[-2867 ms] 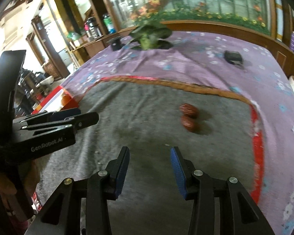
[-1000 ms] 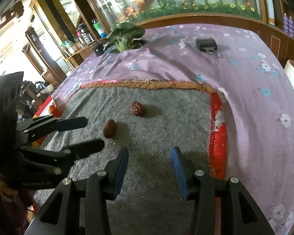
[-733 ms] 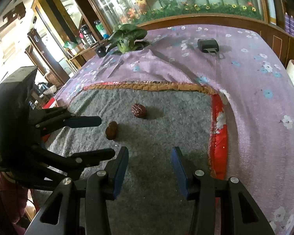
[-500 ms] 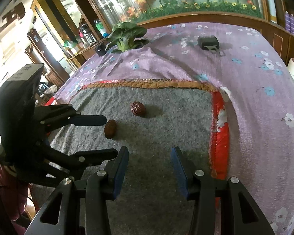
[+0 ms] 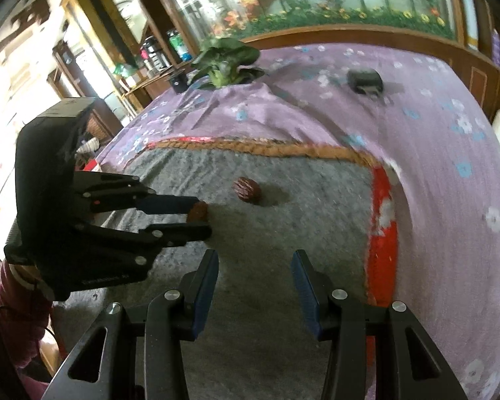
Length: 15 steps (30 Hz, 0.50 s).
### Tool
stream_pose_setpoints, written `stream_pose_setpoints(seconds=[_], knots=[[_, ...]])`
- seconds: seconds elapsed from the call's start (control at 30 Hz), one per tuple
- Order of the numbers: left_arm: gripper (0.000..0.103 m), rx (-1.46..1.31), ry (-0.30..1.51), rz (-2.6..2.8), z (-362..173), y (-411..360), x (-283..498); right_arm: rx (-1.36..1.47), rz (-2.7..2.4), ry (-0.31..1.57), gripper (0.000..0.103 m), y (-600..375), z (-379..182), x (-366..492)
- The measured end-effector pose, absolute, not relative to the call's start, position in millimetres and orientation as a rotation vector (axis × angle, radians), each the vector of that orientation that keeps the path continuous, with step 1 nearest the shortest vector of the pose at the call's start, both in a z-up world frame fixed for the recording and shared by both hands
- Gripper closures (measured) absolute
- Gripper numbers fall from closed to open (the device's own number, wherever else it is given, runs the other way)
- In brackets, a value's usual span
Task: Organize fruits
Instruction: 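Grasp a red date with the left tool while the right tool grasps the other date, then carry both red dates over the tray with both tools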
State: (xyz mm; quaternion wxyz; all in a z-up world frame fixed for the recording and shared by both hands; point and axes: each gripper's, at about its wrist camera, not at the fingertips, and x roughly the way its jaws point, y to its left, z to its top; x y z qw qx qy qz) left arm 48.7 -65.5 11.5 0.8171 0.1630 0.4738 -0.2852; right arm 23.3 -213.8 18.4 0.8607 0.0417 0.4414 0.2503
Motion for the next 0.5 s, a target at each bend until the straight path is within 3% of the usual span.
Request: stream_pose_setpoints(seconds=[0.33, 0.4, 0.5], knots=[[0.077, 0.255, 1.012, -0.490, 18, -45, 43, -0.136, 0.491, 0.908, 0.058, -168, 13, 71], [0.077, 0.232, 1.016, -0.472, 19, -39, 44, -0.171, 0.500, 0.934, 0.074, -159, 6, 78], [0.077, 0.216, 1.009, -0.438, 21, -31, 43, -0.243, 0.482, 0.929, 0.079, -150, 3, 78]])
